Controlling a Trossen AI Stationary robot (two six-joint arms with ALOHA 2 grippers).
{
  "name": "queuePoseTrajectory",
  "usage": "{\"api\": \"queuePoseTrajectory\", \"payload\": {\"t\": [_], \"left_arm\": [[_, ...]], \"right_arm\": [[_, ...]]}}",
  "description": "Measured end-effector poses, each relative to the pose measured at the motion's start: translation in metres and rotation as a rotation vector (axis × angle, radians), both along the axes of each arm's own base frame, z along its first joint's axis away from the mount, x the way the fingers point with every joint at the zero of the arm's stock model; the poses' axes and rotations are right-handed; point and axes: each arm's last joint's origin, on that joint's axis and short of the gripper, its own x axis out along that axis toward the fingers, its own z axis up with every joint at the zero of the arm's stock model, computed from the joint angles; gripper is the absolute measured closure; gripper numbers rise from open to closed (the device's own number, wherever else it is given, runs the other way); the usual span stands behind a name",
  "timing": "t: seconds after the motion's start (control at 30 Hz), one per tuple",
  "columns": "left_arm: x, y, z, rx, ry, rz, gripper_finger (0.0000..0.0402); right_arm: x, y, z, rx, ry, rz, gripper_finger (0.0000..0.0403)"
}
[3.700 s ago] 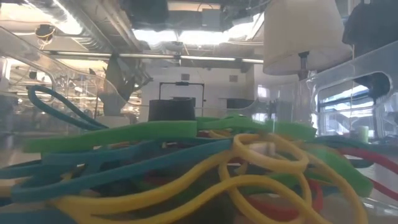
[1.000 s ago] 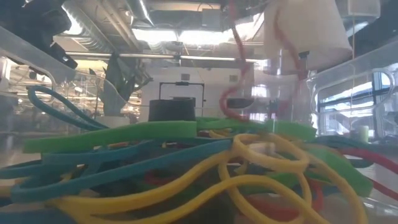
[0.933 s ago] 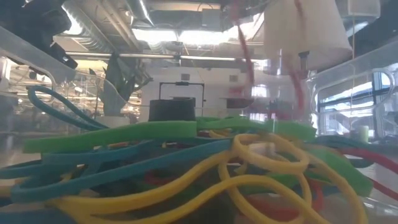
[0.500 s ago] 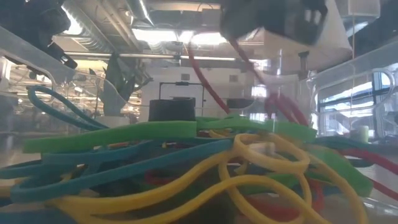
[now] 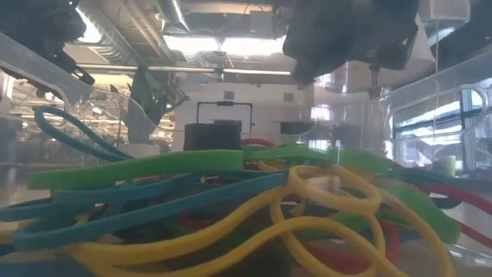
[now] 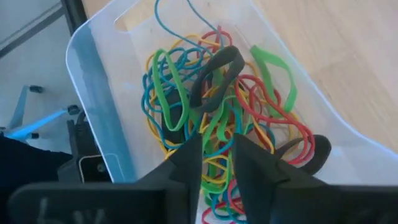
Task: Pick and place rubber bands into bin
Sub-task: Put the red rubber band into the transparent bin
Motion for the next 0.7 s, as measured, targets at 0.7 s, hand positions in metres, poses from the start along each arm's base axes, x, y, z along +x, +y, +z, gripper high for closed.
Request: {"api": "queuePoseTrajectory", "payload": {"t": [0.7], "left_arm": [[0.001, 0.0, 0.001, -0.087, 0.004, 0.071, 0.0398]], "right_arm": [[-0.017, -0.063, 0.026, -0.309, 0.353, 0.114, 0.0394]]}}
